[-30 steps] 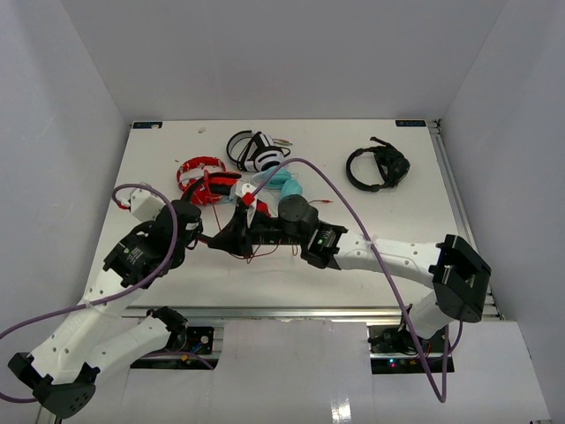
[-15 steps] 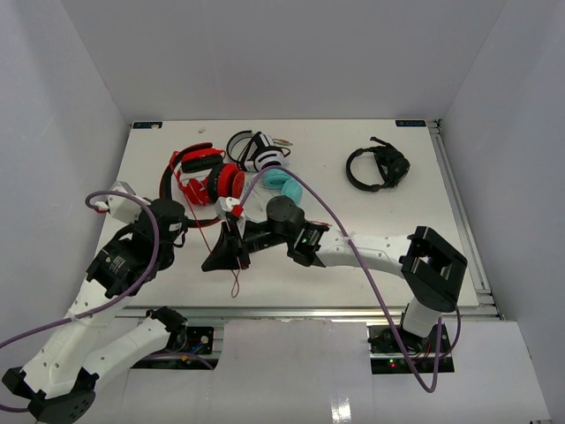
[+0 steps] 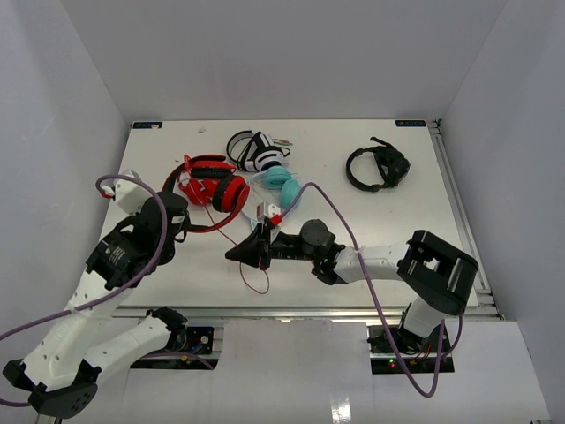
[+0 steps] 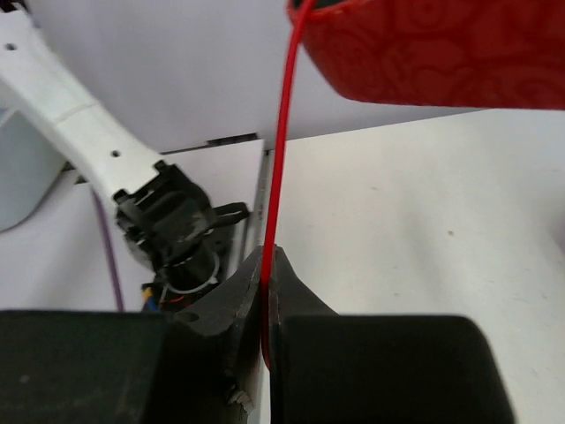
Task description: Wrap the headphones
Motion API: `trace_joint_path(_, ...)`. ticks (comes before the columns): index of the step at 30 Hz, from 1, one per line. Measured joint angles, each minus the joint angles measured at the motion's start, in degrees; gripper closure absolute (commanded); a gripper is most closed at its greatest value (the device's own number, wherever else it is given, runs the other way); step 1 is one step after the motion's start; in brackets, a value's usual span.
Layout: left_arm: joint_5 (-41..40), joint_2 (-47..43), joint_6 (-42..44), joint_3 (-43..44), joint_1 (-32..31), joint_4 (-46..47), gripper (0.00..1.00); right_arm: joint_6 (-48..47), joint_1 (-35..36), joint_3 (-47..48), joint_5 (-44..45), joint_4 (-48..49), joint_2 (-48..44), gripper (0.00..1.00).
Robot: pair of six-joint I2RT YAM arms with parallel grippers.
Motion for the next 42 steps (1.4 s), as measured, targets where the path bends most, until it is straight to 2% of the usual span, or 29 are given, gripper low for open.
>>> trace_joint_path(8, 0.6, 0.8, 3.4, 0.0, 0.0, 1.8, 1.0, -4.1, 0.2, -2.8, 18.9, 2.2, -0.5, 0.92)
trace_joint_path(13, 5.0, 0.4, 7.2, -0.9, 0.0, 6.2, 1.0, -5.7, 0.4, -3.2, 25.7, 4.6, -0.5, 0.92)
trace_joint_path(18, 13.0, -3.9, 11.0, -6.0, 0.2, 11.9, 1.0, -5.7, 0.8, -5.4, 29.8, 9.1, -0.1, 0.92)
trace_joint_path(22, 17.6, -8.3, 12.2, -8.9, 0.5, 13.6, 1.0, -5.7, 1.6, -7.9, 31.3, 12.2, 0.3, 0.89)
trace_joint_path(29, 23.8, -10.0, 11.5, -9.4, 0.6, 14.4, 1.0, -7.9, 0.9, -8.5, 32.7, 12.3, 5.0, 0.82)
trace_joint_path(35, 26.9, -9.2, 11.0, -8.9, 0.5, 15.3, 1.0, -9.3, 0.4, -8.4, 27.8, 10.8, 11.1, 0.82)
trace_joint_path(38, 29.0, -7.5, 11.0, -8.1, 0.5, 15.5, 1.0, -9.4, 0.4, -7.7, 25.8, 10.1, 12.3, 0.91)
trace_joint_path(42, 31.2, -7.0, 11.0, -7.9, 0.5, 15.9, 1.0, -9.8, 0.4, -6.2, 25.6, 9.9, 12.6, 0.92)
